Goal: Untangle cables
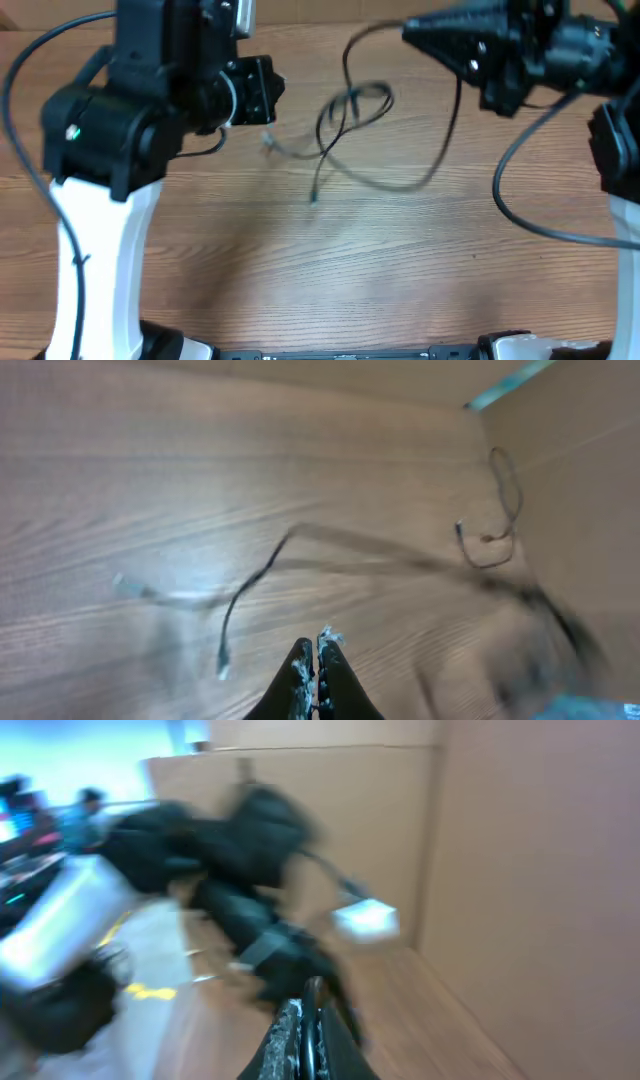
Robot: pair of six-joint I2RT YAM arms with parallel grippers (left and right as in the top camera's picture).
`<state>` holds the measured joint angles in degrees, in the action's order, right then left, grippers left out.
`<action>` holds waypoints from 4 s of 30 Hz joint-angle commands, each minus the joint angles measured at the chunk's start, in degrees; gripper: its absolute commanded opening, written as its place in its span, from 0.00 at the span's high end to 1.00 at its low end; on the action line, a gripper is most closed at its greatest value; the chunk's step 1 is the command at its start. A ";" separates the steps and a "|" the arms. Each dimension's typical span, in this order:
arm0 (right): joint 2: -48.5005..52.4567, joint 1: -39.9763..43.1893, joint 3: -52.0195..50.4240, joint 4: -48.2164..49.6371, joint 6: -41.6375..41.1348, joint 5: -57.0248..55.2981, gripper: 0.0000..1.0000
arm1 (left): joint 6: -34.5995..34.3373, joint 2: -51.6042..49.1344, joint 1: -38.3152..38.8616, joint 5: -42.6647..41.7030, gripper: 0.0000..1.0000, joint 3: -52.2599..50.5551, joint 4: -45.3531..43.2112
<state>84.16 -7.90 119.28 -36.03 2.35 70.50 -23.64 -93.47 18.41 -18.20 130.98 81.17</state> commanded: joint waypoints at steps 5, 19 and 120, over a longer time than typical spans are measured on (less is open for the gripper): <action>0.39 0.13 0.39 -0.09 4.83 12.09 0.96 | 1.22 -4.63 0.37 -1.44 0.96 0.74 0.76; 1.20 1.97 0.39 0.42 7.17 11.43 0.96 | -2.60 -5.11 0.44 -24.09 0.80 0.74 4.74; 2.12 3.85 0.35 -21.38 1.60 -52.17 0.14 | -5.20 -14.10 -3.50 -30.03 0.96 0.76 7.15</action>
<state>86.74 -4.36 119.28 -55.96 -2.39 10.50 -39.53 -107.18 15.11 -46.98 130.98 88.23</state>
